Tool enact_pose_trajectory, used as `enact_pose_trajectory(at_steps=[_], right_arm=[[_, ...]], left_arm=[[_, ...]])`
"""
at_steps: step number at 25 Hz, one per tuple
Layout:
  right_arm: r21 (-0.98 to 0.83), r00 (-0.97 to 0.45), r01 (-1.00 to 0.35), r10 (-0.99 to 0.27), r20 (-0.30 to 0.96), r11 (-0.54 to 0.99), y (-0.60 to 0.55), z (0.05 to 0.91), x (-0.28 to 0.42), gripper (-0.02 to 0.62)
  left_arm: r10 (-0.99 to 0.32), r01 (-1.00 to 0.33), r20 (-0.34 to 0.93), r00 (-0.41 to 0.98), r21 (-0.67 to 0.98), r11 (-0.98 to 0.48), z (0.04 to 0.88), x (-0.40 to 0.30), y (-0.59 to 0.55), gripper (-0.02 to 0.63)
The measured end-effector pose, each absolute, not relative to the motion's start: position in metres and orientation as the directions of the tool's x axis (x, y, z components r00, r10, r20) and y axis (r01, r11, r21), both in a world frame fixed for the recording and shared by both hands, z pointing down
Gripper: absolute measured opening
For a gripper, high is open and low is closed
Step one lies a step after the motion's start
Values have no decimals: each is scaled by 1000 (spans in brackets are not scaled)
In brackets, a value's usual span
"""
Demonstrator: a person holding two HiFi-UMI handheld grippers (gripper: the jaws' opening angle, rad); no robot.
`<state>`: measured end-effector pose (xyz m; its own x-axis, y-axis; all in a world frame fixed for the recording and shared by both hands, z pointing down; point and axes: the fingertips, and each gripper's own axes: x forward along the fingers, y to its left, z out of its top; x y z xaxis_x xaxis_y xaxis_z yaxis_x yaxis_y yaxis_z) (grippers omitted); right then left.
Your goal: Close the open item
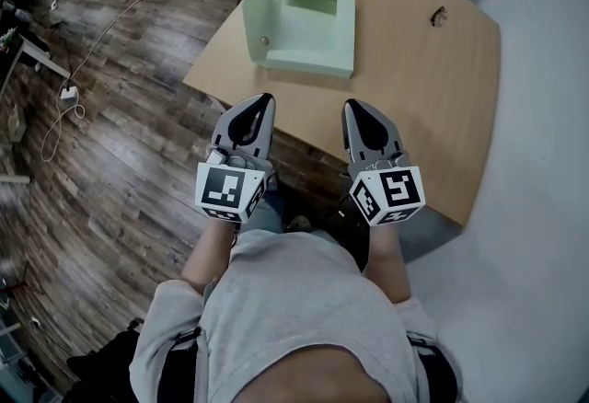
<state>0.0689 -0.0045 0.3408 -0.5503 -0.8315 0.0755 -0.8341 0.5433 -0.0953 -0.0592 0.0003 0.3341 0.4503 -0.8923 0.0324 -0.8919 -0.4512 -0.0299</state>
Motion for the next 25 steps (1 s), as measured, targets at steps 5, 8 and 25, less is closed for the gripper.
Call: enact_pose_trajectory(at_steps=[5, 8, 25], right_arm=[[-92, -549, -835, -832, 83, 542, -29, 342, 57, 11], [-90, -543, -839, -835, 89, 536, -43, 342, 52, 11], [-89, -495, -869, -861, 114, 487, -115, 350, 12, 11]], left_arm=[[-891, -891, 34, 453, -22, -454, 335, -70, -26, 15], [-888, -888, 33, 459, -18, -460, 334, -76, -40, 15], [-863, -864, 34, 503, 5, -503, 341, -116, -120, 15]])
